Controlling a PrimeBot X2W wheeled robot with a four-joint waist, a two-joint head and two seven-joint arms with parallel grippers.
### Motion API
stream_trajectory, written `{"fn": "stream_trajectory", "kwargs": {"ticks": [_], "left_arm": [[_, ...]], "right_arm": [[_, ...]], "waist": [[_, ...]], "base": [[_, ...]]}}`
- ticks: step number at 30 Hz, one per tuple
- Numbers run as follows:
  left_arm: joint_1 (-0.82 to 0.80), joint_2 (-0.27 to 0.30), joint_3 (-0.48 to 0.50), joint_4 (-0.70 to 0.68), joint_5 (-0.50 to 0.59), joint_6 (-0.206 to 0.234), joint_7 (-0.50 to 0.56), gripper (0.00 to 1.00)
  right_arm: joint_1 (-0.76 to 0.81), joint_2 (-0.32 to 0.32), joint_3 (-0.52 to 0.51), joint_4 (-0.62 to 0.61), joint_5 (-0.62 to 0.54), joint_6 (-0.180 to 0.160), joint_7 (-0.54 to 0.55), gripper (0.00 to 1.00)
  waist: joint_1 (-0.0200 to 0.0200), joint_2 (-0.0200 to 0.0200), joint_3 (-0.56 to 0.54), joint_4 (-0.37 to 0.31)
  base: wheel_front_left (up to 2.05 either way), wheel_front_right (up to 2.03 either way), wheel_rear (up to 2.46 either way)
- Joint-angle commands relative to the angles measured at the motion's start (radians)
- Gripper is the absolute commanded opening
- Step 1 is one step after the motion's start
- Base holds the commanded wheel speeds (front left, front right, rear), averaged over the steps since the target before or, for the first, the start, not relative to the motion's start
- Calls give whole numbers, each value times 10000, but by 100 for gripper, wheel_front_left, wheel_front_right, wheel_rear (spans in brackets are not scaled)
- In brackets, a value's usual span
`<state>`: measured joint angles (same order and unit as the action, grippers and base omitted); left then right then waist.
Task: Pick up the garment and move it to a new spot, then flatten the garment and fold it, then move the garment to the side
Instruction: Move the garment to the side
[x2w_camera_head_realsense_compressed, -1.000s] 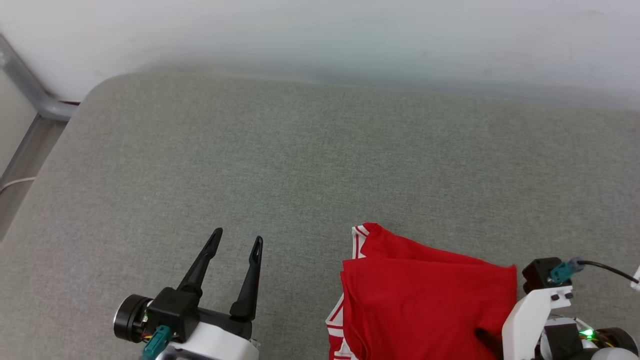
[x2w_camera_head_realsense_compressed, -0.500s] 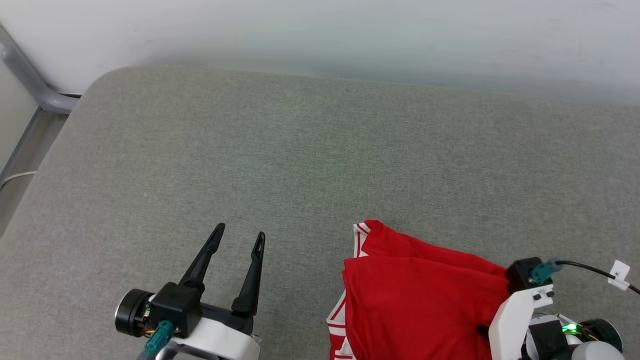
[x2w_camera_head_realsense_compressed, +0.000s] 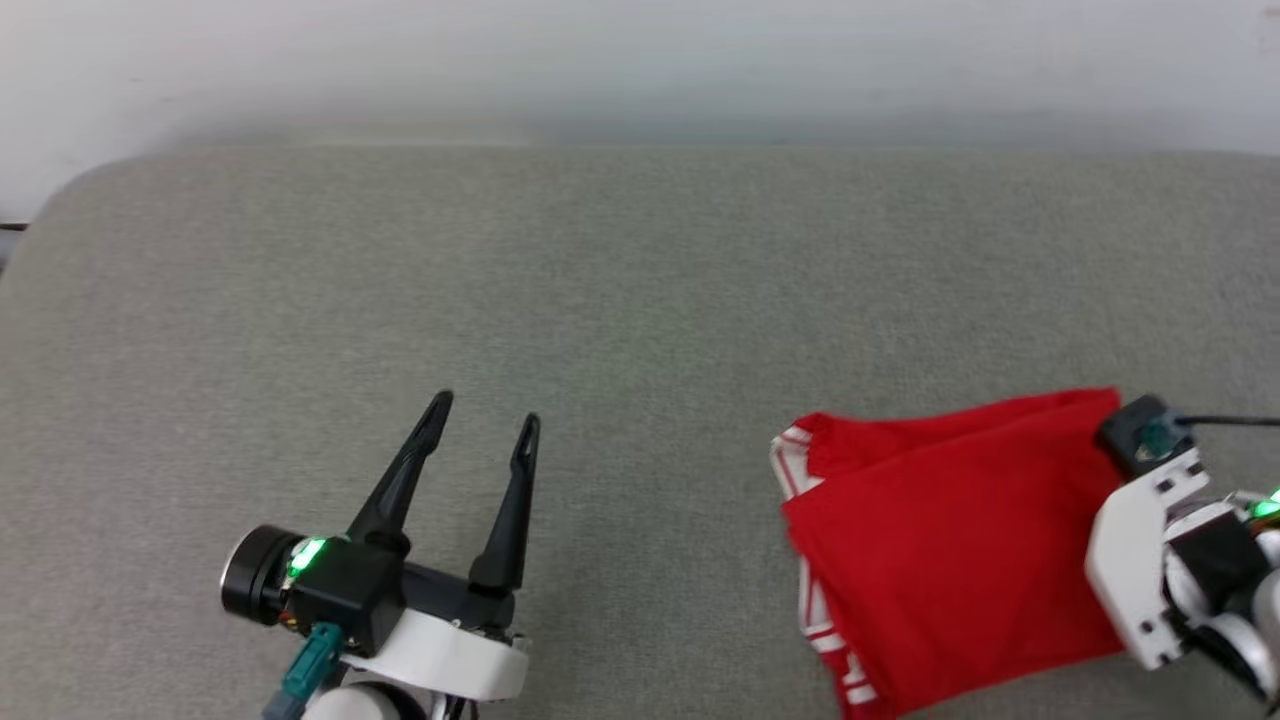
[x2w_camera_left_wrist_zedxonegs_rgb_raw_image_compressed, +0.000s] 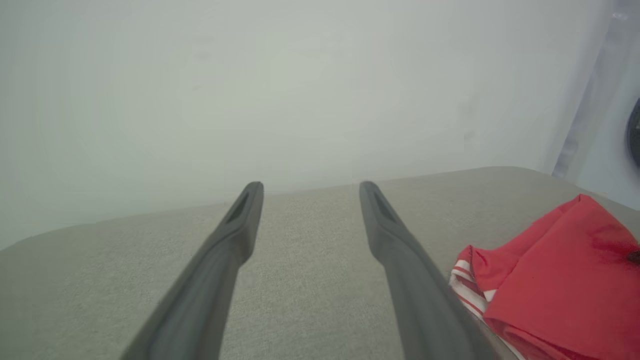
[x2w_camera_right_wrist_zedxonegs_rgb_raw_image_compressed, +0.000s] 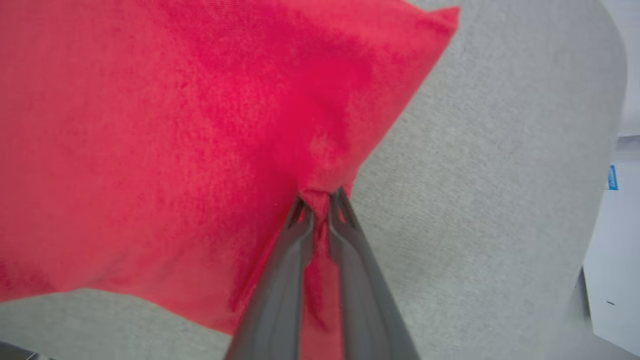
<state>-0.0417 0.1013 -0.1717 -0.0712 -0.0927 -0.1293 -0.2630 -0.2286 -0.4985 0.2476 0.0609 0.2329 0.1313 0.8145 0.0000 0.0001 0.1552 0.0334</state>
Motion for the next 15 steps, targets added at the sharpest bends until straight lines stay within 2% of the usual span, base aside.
{"fn": "stream_trajectory", "kwargs": {"ticks": [1,7,10,15], "left_arm": [[-237,47,-134,-134,18,-14,-21,100],[-927,319,-749,-546,156,-14,-21,100],[-1306,361,-797,-813,143,-14,-21,100],[-2054,604,-1044,-1257,273,-14,-21,100]], "right_arm": [[-404,-463,160,77,43,-17,-131,0],[-1798,-2382,695,929,-53,-16,-1029,0],[-2584,-3289,1187,1597,-468,-17,-1766,0],[-3736,-3875,1081,3261,-474,-16,-2938,0]], "waist": [[0,-1,509,-468],[0,-1,1518,-1076],[0,-1,2055,-1316],[0,-1,2939,-1435]], "base": [[0,0,0],[0,0,0],[0,0,0],[0,0,0]]}}
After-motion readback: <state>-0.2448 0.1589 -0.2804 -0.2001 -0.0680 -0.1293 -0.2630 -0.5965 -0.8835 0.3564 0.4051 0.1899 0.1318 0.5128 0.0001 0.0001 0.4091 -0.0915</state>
